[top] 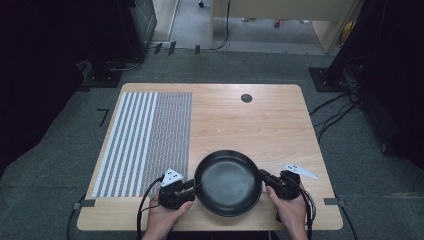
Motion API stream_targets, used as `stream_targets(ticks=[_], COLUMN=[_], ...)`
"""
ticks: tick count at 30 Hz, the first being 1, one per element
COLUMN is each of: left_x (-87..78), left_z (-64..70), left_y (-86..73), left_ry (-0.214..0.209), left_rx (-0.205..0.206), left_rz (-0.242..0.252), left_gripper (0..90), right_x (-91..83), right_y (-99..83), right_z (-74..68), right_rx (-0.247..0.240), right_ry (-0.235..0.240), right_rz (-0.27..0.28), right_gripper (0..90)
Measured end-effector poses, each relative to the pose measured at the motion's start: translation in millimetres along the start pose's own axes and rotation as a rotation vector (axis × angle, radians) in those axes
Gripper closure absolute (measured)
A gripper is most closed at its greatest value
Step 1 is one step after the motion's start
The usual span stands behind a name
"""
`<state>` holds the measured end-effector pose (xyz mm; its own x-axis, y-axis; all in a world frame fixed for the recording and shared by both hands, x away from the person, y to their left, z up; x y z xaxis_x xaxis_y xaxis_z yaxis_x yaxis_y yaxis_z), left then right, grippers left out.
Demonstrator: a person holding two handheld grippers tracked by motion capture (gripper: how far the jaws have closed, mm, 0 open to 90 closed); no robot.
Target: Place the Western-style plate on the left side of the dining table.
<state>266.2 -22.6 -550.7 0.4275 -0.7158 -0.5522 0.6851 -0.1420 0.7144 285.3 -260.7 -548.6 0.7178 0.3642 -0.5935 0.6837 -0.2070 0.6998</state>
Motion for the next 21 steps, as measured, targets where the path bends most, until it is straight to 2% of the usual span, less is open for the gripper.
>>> stream_targets(ticks=[7,12,15,18,21], left_x=[-13.1,-25.0,-29.2,-29.7,-30.2], left_z=[-2.9,-6.5,-5.6,-5.9,-6.5], left_y=[4.9,9.3,10.2,10.4,10.4], left_ry=[0.024,0.013,0.012,0.016,0.004], left_rx=[0.0,-0.014,0.016,0.023,0.015], left_rz=[-0.001,0.015,0.005,-0.007,-0.003], left_gripper=[65.0,66.3,65.8,65.3,65.2], right_x=[3.3,6.7,7.5,9.2,13.2], right_y=[-4.2,-10.4,-11.2,-11.9,-14.7], right_z=[-6.7,-17.9,-19.5,-19.6,-20.7], right_rx=[0.017,0.012,0.015,0.044,0.073], right_ry=[0.044,0.065,0.067,0.078,0.09], right_rz=[-0.021,-0.042,-0.042,-0.046,-0.05], right_gripper=[85.4,84.8,84.8,83.9,81.6])
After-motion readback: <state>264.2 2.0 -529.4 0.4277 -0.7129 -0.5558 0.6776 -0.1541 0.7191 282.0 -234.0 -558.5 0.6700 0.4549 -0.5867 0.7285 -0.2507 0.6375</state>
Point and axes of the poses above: each handheld gripper's, and its own axes: x roughly forward along the jaws, y roughly out of its top, z roughly to its right, the point moved 10 cm from there along x, roughly forward along the jaws, and after that the axes turned 7 degrees about -y, right-handed, at the moved point
